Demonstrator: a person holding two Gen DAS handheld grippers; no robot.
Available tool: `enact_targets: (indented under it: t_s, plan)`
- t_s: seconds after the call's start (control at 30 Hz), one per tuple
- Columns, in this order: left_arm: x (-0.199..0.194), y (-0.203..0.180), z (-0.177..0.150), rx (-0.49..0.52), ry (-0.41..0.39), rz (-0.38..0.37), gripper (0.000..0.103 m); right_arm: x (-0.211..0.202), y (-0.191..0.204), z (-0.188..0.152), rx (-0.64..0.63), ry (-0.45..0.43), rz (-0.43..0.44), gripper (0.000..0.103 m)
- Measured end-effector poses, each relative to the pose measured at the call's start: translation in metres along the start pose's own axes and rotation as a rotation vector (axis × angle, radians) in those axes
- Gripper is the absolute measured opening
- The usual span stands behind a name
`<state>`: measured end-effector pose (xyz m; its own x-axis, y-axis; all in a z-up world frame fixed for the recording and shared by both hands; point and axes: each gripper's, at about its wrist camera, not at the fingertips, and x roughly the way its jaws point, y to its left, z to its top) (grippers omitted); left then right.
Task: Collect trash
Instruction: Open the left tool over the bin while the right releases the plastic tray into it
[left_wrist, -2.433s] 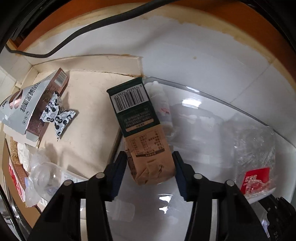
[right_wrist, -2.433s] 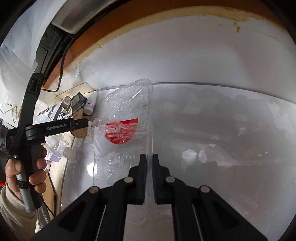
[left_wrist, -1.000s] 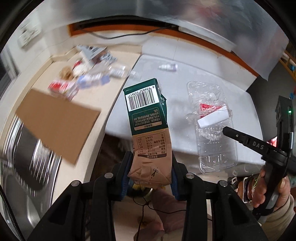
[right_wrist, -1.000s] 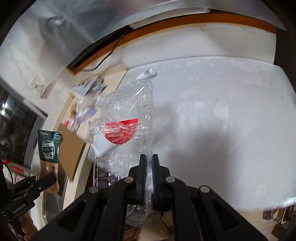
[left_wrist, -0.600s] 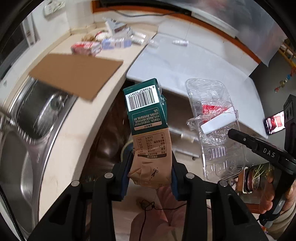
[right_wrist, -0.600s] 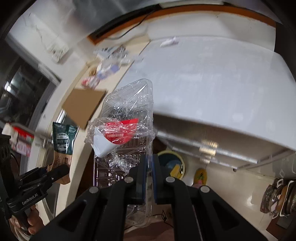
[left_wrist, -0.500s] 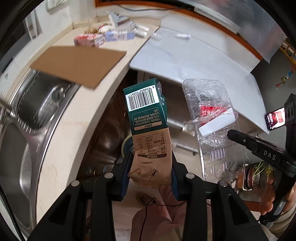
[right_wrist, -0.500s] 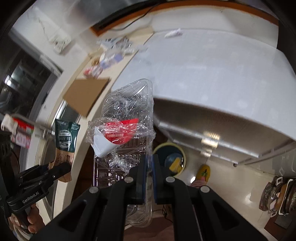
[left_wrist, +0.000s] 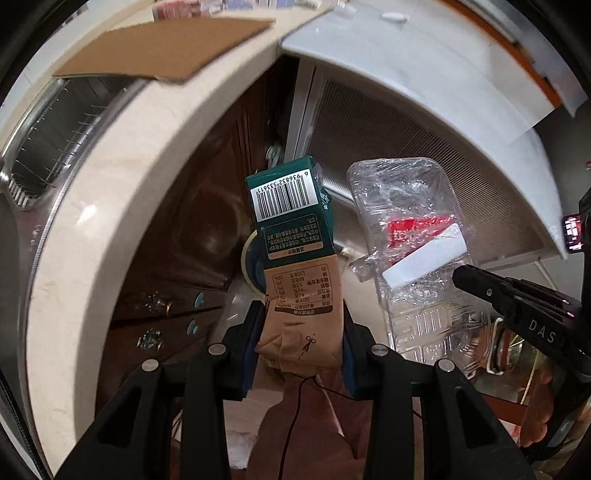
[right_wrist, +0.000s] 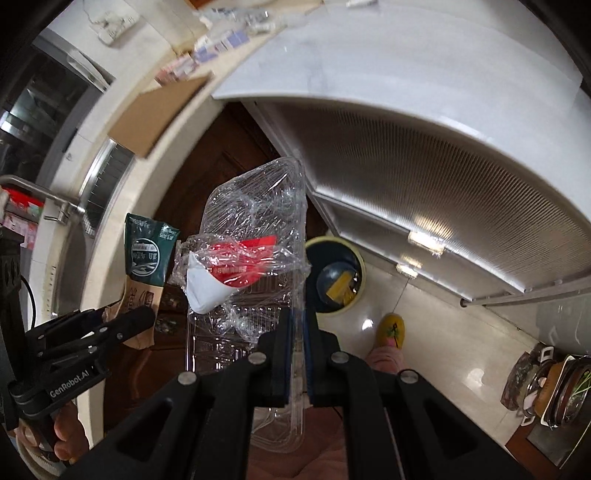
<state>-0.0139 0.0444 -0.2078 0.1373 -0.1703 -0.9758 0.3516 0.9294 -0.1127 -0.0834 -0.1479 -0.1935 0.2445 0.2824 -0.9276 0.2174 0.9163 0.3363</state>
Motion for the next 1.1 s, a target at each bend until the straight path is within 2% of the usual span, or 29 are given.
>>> enact_targets:
  t_s: [0.13, 0.3, 0.37, 0.53, 0.7, 0.77, 0.8, 0.83, 0.9, 0.97, 1.0, 1.1]
  plan:
    - [0.037, 0.001, 0.005, -0.016, 0.037, 0.025, 0.035, 0.042, -0.008, 0.004, -0.011, 0.068, -0.017, 0.006]
    - [0.102, 0.01, 0.012, -0.055, 0.108, 0.044, 0.035, 0.111, -0.022, 0.008, -0.025, 0.174, -0.045, 0.006]
    - [0.14, 0.012, 0.015, -0.066, 0.152, 0.059, 0.035, 0.14, -0.029, 0.009, -0.021, 0.211, -0.06, 0.006]
    - [0.211, 0.012, 0.023, -0.039, 0.222, 0.105, 0.035, 0.219, -0.044, 0.018, -0.043, 0.306, -0.123, 0.006]
    - [0.271, 0.014, 0.035, -0.015, 0.258, 0.138, 0.036, 0.279, -0.047, 0.028, -0.099, 0.353, -0.168, 0.006]
    - [0.284, 0.018, 0.037, -0.017, 0.254, 0.125, 0.044, 0.301, -0.049, 0.035, -0.097, 0.381, -0.153, 0.007]
    - [0.289, 0.021, 0.043, -0.015, 0.255, 0.118, 0.057, 0.309, -0.049, 0.037, -0.097, 0.394, -0.143, 0.01]
    - [0.294, 0.022, 0.044, -0.012, 0.254, 0.12, 0.066, 0.314, -0.05, 0.039, -0.101, 0.402, -0.139, 0.013]
    - [0.301, 0.024, 0.047, -0.001, 0.239, 0.137, 0.07, 0.323, -0.051, 0.043, -0.111, 0.401, -0.154, 0.028]
    - [0.308, 0.027, 0.047, 0.001, 0.264, 0.147, 0.078, 0.326, -0.055, 0.045, -0.11, 0.385, -0.166, 0.039]
    - [0.311, 0.033, 0.046, -0.001, 0.271, 0.149, 0.082, 0.325, -0.057, 0.046, -0.103, 0.377, -0.163, 0.042]
    - [0.311, 0.036, 0.045, -0.004, 0.282, 0.153, 0.084, 0.321, -0.061, 0.045, -0.082, 0.368, -0.149, 0.043]
